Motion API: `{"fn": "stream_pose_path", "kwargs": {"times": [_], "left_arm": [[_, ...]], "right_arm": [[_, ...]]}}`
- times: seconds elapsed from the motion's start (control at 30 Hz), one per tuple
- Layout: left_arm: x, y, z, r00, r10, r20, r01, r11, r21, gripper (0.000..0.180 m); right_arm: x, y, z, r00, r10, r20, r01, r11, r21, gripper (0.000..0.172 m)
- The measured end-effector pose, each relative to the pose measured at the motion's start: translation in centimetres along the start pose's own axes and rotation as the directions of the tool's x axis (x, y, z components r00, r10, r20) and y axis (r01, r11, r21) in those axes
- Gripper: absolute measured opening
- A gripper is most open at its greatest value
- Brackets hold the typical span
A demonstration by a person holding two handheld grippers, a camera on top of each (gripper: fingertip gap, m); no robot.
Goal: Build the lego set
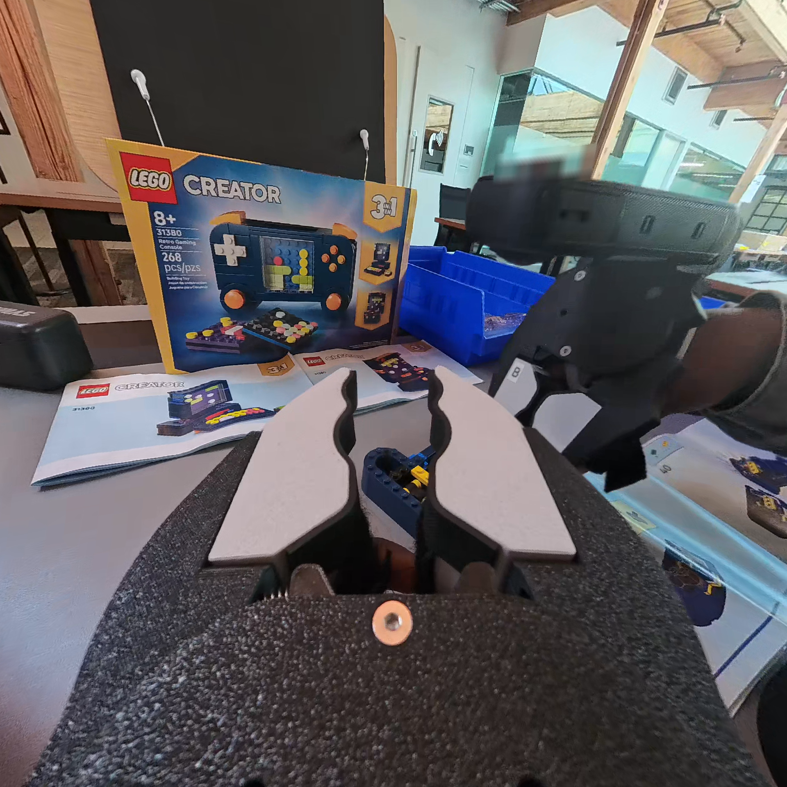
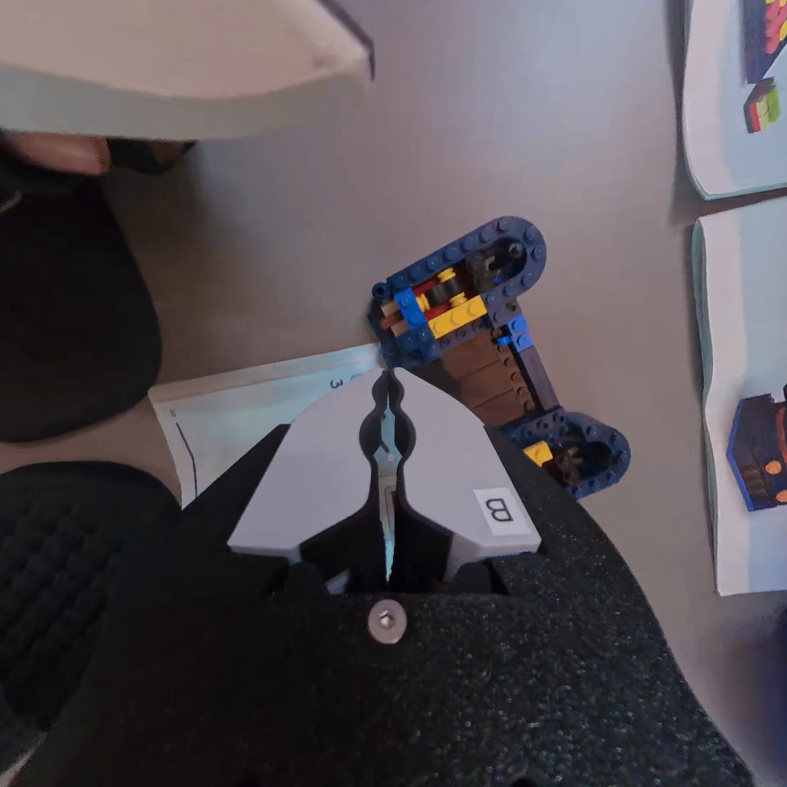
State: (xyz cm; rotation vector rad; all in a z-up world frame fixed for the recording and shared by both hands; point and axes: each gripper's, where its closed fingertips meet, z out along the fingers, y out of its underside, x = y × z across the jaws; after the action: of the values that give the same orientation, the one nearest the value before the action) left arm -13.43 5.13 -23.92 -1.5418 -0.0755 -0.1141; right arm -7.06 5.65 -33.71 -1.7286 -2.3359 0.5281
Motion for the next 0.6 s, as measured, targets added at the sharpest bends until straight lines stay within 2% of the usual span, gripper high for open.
{"fn": "stream_pose_path", "kwargs": {"times": [0.2,0.37,0.47,0.6], "left_arm": [[0.0,0.0,0.0,1.0,0.002,0.0,-0.002,1.0,-0.001,0.031],[0.0,0.0,0.0,1.0,0.004,-0.001,-0.004,1.0,0.001,0.031],[0.0,0.1,0.0,1.0,0.012,0.003,-0.012,1.0,-0.001,0.031],[0.0,0.5,0.2,1.0,0.002,-0.006,-0.002,1.0,-0.019,0.031]], "right_arm": [[0.5,0.2,0.9,1.0,-0.004,-0.018,0.003,1.0,-0.028,0.0],[-0.3,1.0,2.0,0.999,0.004,0.043,0.0,0.996,-0.086,0.0],[-0.3,1.0,0.5,0.997,0.004,0.073,-0.001,0.999,-0.048,0.0],[3.0,0.0,-3.1,1.0,-0.01,-0.01,0.01,0.998,0.067,0.0]]}}
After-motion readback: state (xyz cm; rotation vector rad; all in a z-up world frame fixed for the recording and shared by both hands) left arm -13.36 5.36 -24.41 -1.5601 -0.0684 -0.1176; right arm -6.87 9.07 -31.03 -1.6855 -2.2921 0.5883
